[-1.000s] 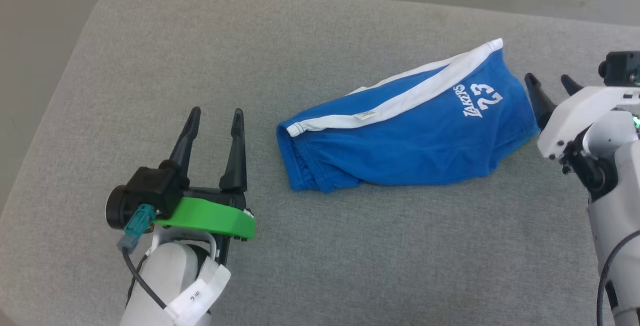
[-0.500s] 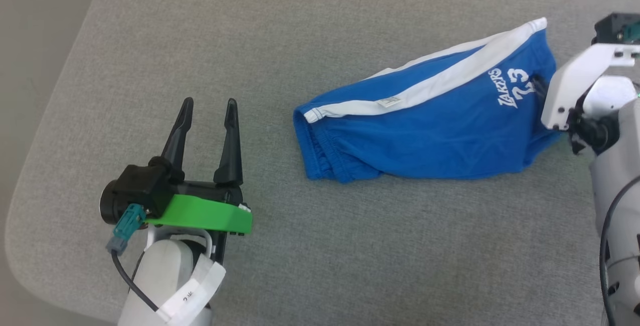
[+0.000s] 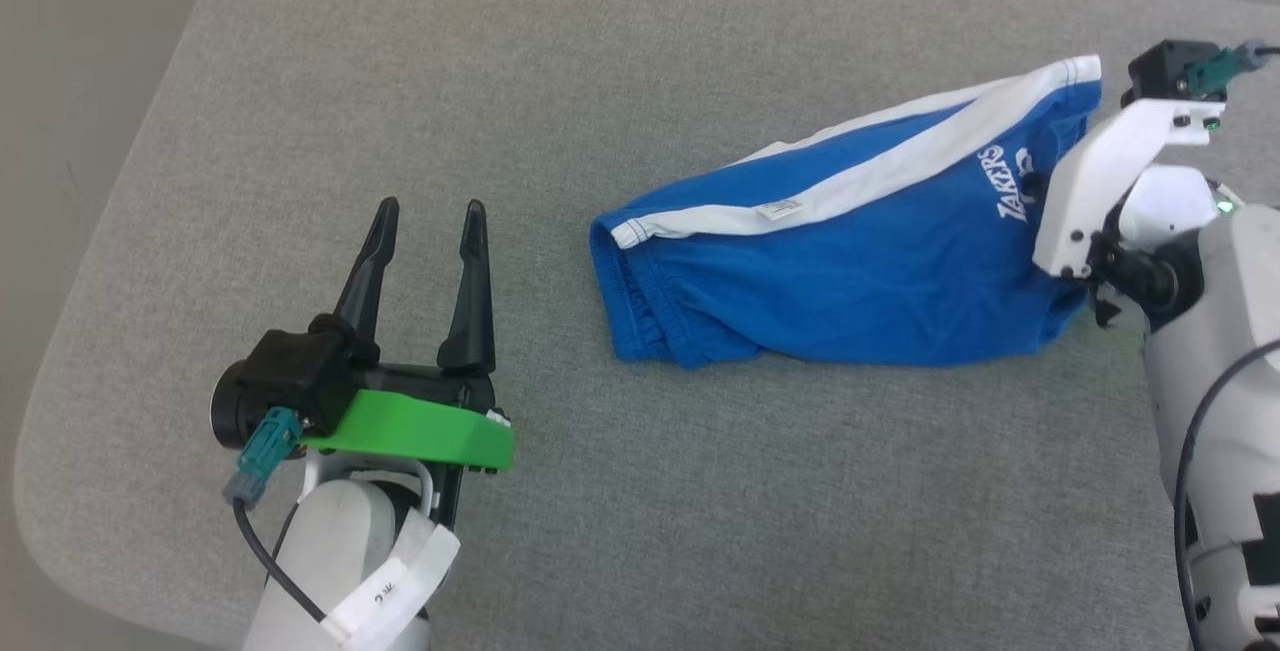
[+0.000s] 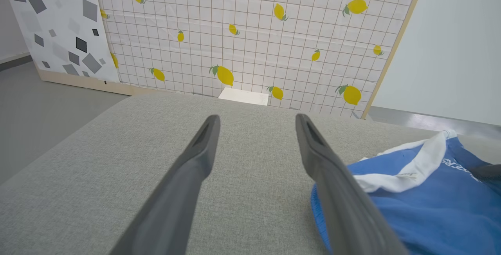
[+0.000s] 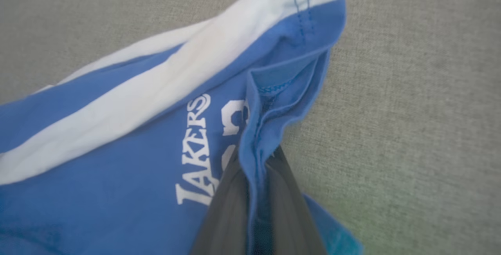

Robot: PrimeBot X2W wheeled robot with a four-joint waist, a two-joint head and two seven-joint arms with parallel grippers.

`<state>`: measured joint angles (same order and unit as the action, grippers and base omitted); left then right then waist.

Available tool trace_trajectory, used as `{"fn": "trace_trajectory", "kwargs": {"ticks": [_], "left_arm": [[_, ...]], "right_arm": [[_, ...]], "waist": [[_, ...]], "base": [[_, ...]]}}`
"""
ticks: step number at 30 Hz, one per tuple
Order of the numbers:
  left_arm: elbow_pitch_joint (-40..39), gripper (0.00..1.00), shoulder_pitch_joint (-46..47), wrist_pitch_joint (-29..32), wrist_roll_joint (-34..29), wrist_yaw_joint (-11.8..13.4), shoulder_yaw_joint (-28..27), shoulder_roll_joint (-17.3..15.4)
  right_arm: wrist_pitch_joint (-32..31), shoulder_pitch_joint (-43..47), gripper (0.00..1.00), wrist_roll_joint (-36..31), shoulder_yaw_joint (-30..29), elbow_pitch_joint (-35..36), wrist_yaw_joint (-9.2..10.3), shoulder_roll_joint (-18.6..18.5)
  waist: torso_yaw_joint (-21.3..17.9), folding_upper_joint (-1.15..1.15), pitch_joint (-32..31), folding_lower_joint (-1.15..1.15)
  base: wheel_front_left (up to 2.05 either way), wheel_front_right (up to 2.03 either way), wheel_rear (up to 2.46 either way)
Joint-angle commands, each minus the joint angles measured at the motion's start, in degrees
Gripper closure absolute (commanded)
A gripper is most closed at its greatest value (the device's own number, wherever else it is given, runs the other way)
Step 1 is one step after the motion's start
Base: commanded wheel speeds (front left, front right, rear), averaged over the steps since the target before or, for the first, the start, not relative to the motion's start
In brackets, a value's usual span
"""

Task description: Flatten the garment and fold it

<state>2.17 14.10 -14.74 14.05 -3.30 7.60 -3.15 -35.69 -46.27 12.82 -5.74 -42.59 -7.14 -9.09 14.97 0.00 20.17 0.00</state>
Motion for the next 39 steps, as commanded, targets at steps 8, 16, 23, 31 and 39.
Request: {"fn": "trace_trajectory", "kwargs": {"ticks": [8,16,23,31,39], "left_arm": [[1.1,0.0,-1.7,-0.3,-0.3,-0.2,-0.4,0.3],[2.0,0.0,-3.3,-0.3,-0.6,-0.7,-0.1,0.3],[2.3,0.0,-3.7,-0.3,-0.6,-1.0,0.4,0.3],[2.5,0.0,-3.7,-0.3,-0.4,-1.2,1.2,0.3],[2.5,0.0,-3.4,-0.3,0.5,-1.1,2.2,0.3]], "right_arm": [[4.2,7.6,1.0,0.4,-2.3,5.5,-0.35,-4.7],[4.4,15.9,1.0,-7.5,-8.7,14.7,-0.35,-9.4],[1.5,20.8,1.0,-13.9,-7.9,26.2,-0.35,-10.0],[-6.3,21.7,1.0,-13.4,5.9,40.2,-0.35,-7.9],[-9.9,17.7,1.0,-10.5,20.8,39.0,-0.35,-8.6]], "waist": [[-2.2,0.0,-3.6,0.0],[-3.8,0.0,-6.2,0.0],[-4.1,0.0,-7.1,0.0],[-3.1,0.0,-7.4,0.0],[-0.9,0.0,-6.4,0.0]], "base": [[0.0,0.0,0.0],[0.0,0.0,0.0],[0.0,0.0,0.0],[0.0,0.0,0.0],[0.0,0.0,0.0]]}}
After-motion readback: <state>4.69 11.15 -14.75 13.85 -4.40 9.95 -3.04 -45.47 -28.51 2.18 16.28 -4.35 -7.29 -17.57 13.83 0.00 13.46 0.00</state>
